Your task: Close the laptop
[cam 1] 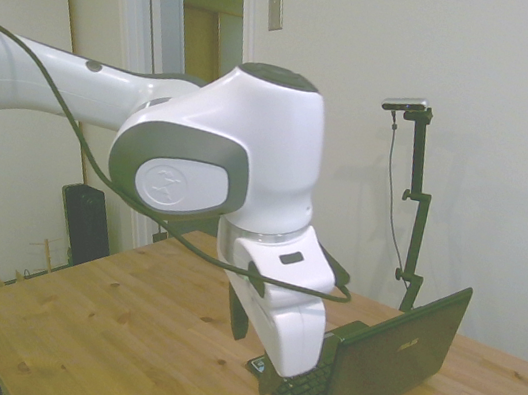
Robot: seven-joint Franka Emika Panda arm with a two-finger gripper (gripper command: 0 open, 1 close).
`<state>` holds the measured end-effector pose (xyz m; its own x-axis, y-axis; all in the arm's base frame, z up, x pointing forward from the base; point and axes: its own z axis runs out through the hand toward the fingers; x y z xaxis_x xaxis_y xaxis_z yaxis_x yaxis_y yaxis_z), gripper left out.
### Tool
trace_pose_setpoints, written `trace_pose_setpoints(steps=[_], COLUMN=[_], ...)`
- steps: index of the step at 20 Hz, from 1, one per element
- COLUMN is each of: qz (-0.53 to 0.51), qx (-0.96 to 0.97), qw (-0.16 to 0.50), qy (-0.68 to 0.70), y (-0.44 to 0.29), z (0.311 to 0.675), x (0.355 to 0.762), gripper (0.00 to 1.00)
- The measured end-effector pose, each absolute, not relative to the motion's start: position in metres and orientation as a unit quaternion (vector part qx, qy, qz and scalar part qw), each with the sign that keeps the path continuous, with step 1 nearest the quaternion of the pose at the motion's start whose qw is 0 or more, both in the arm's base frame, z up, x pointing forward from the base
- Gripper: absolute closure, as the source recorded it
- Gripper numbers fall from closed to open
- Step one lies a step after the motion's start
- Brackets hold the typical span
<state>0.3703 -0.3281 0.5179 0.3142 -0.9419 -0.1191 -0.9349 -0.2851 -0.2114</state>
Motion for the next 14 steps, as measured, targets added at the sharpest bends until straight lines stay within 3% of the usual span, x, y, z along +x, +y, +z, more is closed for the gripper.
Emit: trace_pose_setpoints(steps=[14], qz=[0.025], qx=[-0.746], qw=[0.142], qy=[0.650], y=[-0.469], z=[0.519], x=[0.369], gripper=[0.00])
